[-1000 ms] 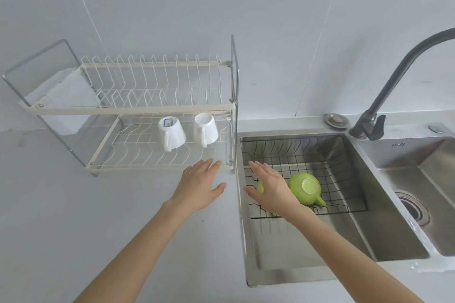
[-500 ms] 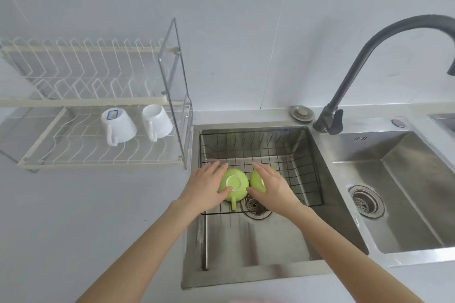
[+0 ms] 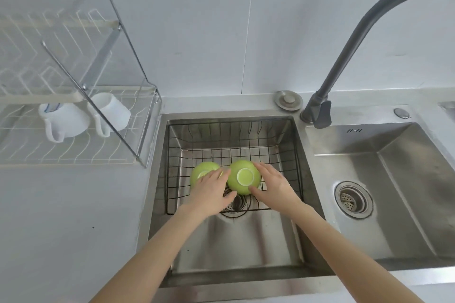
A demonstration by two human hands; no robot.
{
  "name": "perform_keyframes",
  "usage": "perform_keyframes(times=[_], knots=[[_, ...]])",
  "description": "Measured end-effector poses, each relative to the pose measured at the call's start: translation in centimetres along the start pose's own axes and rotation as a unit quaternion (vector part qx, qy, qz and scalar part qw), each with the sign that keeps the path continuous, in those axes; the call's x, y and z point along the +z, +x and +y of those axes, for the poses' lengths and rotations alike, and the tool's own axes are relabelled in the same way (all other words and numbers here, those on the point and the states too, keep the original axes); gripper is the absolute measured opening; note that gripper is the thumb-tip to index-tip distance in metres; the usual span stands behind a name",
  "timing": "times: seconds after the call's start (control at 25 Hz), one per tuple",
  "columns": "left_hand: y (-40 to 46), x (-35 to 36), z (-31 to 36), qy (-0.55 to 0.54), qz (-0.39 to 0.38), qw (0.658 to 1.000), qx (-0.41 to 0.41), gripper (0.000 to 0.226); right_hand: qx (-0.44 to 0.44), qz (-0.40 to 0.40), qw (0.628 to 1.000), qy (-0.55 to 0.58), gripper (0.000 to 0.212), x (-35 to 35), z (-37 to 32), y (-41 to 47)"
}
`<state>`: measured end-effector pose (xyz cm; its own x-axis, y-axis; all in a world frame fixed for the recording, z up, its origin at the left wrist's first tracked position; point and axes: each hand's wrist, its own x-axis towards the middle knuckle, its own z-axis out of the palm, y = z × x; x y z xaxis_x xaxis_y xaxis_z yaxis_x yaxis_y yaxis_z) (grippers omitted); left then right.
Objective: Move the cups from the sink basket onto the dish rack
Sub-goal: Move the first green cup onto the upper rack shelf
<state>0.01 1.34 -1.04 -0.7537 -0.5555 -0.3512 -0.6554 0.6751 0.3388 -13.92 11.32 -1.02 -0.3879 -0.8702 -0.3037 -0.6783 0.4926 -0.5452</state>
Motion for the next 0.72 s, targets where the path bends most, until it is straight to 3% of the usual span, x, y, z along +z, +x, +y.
perform_keyframes(times=[0.44, 0.72], knots=[[6.9, 5.6, 0.5, -0.225, -0.067, 0.961, -0.143, 0.069, 0.078, -0.085, 0.991, 0.063, 0.067, 2.0, 5.3, 5.8], [8.9, 8.2, 0.8, -0.315, -0.001, 0.922, -0.224, 0.065, 0.122, -0.103, 0.981, 0.107, 0.063, 3.5, 6.8, 9.0]])
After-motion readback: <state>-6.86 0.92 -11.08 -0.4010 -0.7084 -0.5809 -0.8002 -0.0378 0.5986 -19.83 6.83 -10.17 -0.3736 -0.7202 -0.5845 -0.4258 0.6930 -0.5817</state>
